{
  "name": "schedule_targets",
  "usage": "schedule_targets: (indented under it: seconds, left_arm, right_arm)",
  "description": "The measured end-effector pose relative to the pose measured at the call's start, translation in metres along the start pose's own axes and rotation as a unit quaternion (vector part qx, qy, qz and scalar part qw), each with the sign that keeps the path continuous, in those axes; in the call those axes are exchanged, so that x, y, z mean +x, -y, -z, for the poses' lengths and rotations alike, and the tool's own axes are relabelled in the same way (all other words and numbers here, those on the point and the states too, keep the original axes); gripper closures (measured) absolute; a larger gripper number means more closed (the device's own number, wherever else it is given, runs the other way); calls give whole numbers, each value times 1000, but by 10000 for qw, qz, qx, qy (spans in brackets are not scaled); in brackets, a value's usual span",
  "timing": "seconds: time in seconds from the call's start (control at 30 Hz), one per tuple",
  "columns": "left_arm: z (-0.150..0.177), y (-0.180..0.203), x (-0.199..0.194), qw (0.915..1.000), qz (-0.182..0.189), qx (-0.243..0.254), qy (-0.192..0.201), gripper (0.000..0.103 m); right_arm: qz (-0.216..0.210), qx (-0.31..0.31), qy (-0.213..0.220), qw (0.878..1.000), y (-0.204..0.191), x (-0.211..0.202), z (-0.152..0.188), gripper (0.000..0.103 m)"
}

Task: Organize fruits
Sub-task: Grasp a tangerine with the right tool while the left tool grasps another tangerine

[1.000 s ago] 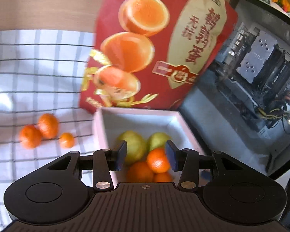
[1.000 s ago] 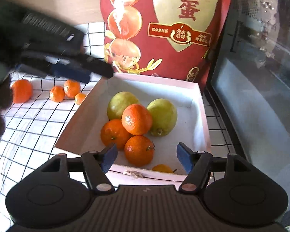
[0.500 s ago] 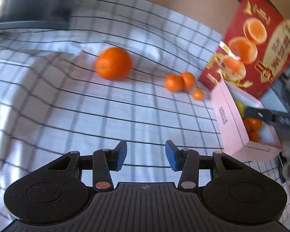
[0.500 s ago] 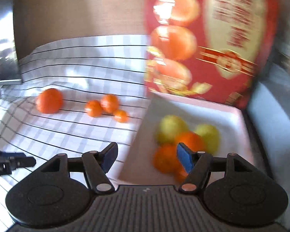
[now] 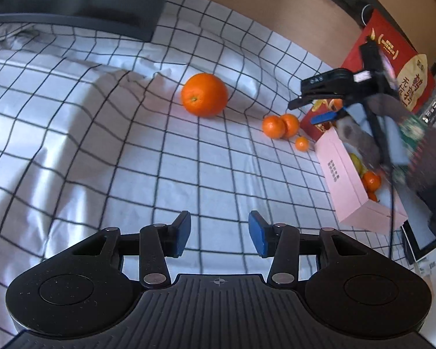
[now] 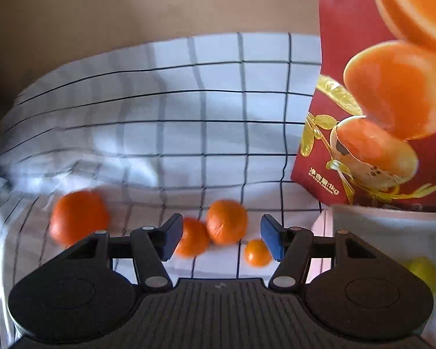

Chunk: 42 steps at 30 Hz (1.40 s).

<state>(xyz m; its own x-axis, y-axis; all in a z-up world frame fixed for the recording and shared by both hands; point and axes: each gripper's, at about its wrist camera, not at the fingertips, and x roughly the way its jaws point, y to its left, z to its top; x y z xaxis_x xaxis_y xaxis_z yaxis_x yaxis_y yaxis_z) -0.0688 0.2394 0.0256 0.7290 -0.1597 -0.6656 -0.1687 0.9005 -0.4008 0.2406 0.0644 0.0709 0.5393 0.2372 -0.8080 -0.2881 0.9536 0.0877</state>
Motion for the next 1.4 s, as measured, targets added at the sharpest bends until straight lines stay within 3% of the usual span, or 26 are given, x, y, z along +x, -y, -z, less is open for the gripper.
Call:
schedule_targets:
  seconds: [0.13, 0.23, 0.33, 0.47, 0.67, 0.87, 1.0, 1.2, 1.4]
  left_arm:
    - [5, -13, -3, 10000, 9, -7, -50, 55]
    - [8, -22, 0, 9999, -17, -76, -114, 55]
    - [8, -25, 4, 9998, -13, -58, -183, 55]
    - [3, -18, 11, 9997, 73, 107, -209, 55]
    - [-11, 1, 33, 9990, 204, 276, -270, 55]
    - [-37, 47, 64, 9950, 335, 913, -225, 55]
    - [-61, 77, 94, 9903, -11, 1386, 36, 55]
    - [-81, 100, 136, 9818, -721, 1757, -40, 55]
    - [-97, 106, 166, 9752, -948, 1992, -189, 51]
  right_arm:
    - [42, 683, -242, 9974, 13, 34, -13, 43]
    - [-60, 862, -444, 9953, 17, 50, -13, 56]
    - [-43, 738, -394, 9965, 12, 48, -7, 62]
    - [-153, 431, -304, 9985, 12, 20, 9, 63]
    - [-674, -121, -181, 9975, 7, -44, 79, 63]
    - [-496, -645, -7, 9967, 8, -92, 158, 63]
    - [-383, -566, -59, 9976, 12, -106, 191, 63]
    - [-299, -302, 107, 9990, 25, -118, 215, 63]
    - [-216, -222, 246, 9992, 34, -122, 225, 62]
